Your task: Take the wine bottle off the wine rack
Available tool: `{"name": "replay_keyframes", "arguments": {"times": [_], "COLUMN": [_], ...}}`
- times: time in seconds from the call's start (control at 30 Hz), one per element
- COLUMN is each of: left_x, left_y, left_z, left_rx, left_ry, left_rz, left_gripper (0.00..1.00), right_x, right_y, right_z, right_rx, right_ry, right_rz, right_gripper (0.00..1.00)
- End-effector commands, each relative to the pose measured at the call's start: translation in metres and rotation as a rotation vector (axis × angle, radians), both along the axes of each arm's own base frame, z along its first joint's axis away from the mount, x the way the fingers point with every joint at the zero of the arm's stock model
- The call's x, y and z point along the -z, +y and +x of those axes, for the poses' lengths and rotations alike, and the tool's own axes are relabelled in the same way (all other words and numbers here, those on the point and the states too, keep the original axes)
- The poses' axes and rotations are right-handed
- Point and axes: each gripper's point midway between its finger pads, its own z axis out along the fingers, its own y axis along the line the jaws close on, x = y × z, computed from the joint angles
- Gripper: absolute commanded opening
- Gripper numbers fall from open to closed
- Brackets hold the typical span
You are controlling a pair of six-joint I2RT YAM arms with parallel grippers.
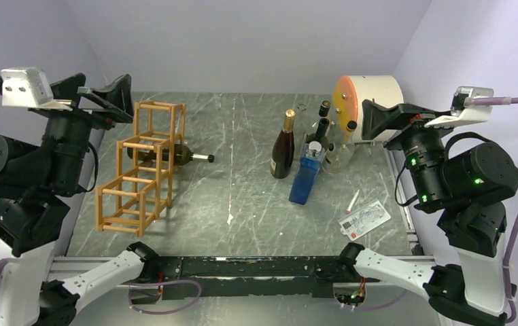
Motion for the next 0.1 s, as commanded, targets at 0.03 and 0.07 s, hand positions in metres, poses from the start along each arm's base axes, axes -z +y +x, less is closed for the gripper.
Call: {"name": "replay_keyframes", "arguments": {"times": [0.03, 0.07], "left_x": [0.0170, 0.0188], "left_y": [-0.0011, -0.0017], "left_z": [0.0140, 0.0141], "left_rx": [-0.040, -0.037], "left_ry": [0.056, 0.062], "left_rz": [0.047, 0.046], "left_gripper": [0.99, 0.99], "right_x": [0.0110, 0.0132], "right_y": [-0.0079, -0.0078], "right_z": [0.0083, 0.0096], "right_rx": [0.084, 0.092], "right_ry": [0.013, 0.023], "right_rz": [-0.044, -0.053], "right_gripper": [1.00, 1.00]}}
